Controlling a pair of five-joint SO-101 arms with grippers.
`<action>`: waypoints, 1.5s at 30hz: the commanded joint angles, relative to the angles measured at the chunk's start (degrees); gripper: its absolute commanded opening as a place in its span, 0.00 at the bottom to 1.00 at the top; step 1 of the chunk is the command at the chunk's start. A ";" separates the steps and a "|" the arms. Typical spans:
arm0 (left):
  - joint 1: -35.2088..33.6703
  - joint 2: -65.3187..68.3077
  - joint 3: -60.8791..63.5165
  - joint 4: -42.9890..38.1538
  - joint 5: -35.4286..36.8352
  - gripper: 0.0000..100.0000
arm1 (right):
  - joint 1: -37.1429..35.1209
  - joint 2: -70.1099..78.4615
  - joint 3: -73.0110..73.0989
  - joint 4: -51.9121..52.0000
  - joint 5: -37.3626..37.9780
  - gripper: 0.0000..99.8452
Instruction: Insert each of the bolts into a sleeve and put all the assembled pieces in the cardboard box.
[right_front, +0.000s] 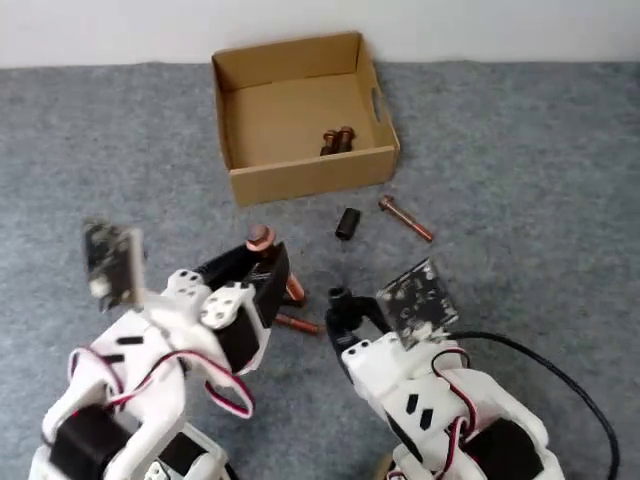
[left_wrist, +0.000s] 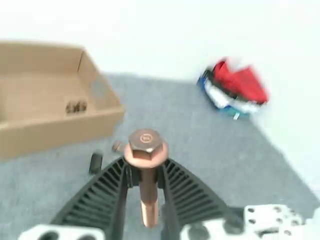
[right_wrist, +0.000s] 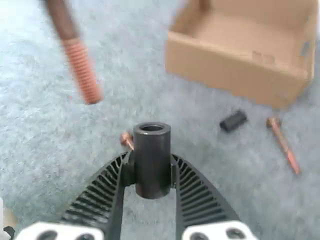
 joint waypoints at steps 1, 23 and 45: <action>-0.35 -4.48 1.89 -5.10 -0.53 0.01 | -3.82 0.40 -0.35 -3.91 3.34 0.01; 0.79 -9.58 7.60 -5.19 2.73 0.01 | -6.11 0.57 -0.53 -7.43 8.70 0.01; 8.00 -9.49 12.26 9.67 -3.34 0.32 | -6.11 0.13 -0.53 -8.66 12.04 0.01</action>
